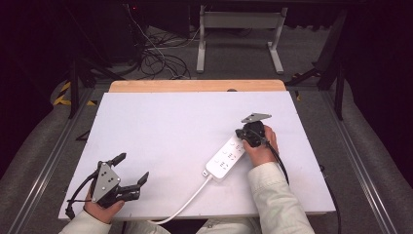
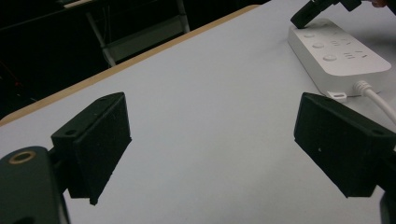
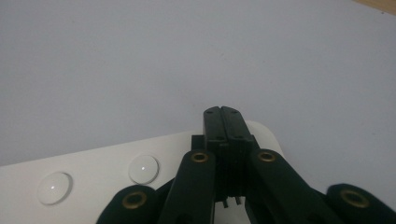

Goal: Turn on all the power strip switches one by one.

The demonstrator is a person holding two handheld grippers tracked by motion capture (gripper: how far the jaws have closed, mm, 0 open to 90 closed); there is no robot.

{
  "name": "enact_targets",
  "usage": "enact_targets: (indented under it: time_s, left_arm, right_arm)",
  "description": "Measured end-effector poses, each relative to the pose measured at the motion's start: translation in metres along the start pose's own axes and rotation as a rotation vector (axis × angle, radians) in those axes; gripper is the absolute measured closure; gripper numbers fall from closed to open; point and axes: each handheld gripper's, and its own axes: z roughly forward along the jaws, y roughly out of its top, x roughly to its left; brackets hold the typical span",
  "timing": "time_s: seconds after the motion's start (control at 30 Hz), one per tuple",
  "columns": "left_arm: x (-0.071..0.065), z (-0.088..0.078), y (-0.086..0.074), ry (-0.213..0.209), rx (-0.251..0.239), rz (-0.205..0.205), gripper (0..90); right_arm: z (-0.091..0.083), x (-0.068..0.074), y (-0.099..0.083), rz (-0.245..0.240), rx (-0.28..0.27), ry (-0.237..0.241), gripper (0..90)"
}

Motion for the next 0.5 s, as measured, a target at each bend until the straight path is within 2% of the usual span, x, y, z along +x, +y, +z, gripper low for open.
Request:
enact_targets:
  time_s: [0.2, 0.3, 0.5]
  left_arm:
    - [-0.0003, -0.0002, -0.0003, -0.003, -0.002, -0.011, 11.3]
    - [-0.0001, -0.0002, -0.0003, -0.003, -0.003, -0.011, 11.3]
    - [-0.0002, -0.0004, -0.0003, -0.002, -0.004, -0.011, 11.2]
  right_arm:
    - [0.0002, 0.0013, -0.0008, -0.001, -0.002, -0.012, 90.0]
    - [0.0000, -0.0008, -0.0030, 0.026, -0.012, 0.003, 90.0]
    - [-0.0003, 0.0006, -0.0025, 0.014, -0.006, -0.008, 90.0]
